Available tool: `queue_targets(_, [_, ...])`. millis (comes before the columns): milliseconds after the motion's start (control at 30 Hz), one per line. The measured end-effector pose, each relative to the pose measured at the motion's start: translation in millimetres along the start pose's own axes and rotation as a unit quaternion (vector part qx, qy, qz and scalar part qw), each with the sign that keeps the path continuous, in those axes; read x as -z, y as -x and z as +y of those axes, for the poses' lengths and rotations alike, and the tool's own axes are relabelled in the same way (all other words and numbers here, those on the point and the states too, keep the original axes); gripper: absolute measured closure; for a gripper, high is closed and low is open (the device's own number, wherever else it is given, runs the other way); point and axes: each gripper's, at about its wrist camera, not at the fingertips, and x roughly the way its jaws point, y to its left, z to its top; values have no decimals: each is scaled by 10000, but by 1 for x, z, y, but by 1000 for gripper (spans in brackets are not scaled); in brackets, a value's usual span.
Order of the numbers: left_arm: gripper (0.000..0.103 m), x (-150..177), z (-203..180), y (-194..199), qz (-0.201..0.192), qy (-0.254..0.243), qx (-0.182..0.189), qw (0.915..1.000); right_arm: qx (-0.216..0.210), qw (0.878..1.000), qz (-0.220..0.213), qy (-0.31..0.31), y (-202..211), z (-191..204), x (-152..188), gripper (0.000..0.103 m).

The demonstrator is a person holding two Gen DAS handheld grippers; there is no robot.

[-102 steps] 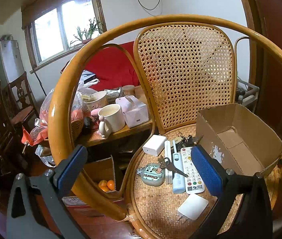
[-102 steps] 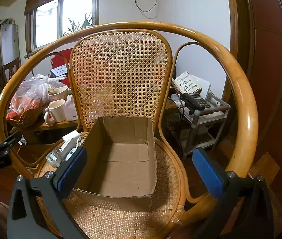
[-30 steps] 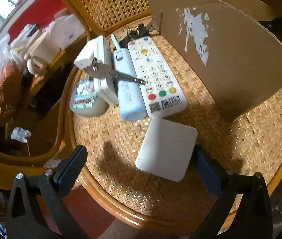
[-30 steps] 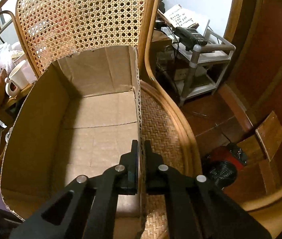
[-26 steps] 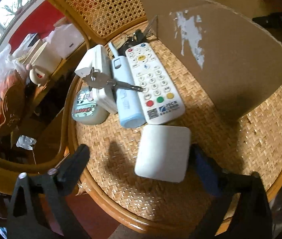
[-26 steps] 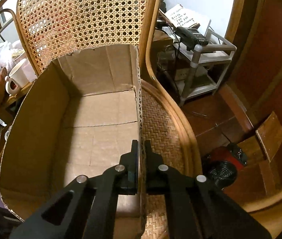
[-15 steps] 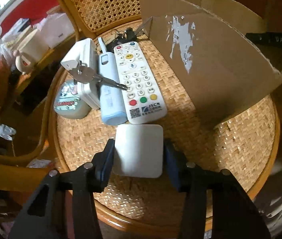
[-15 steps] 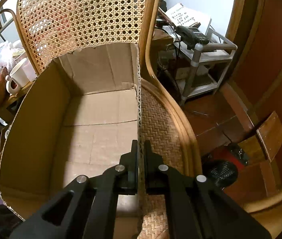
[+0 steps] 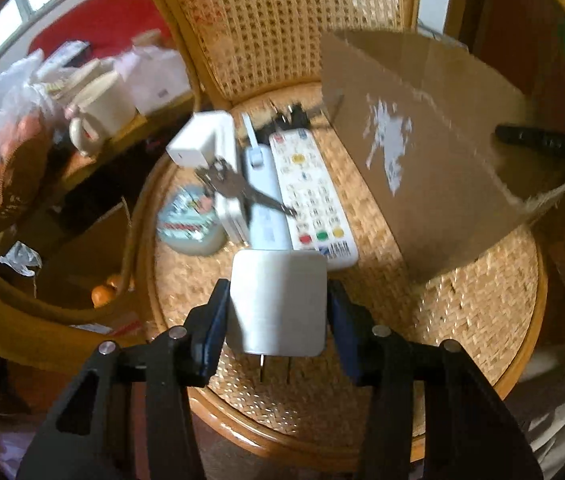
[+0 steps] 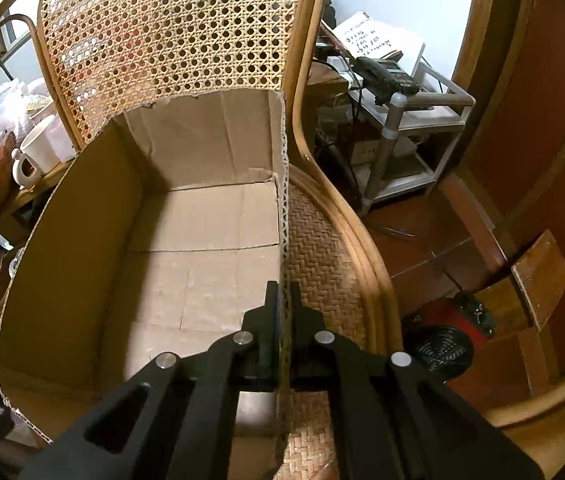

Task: Organize rigid objects
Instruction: 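Carry the white adapter into the cardboard box and open the left tool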

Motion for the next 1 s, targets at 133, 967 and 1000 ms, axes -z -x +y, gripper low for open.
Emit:
queue_targets(133, [57, -7, 0, 22, -530, 84, -279, 9982, 33, 10000, -5, -24, 1, -1, 0, 99])
queue_targets(967, [57, -67, -97, 55, -1670, 31, 638, 9839, -65, 9996, 48, -277, 0, -6, 1, 98])
queue_targets(1000, [57, -67, -101, 50, -1611, -36, 595, 9851, -54, 9996, 46, -273, 0, -6, 1, 98])
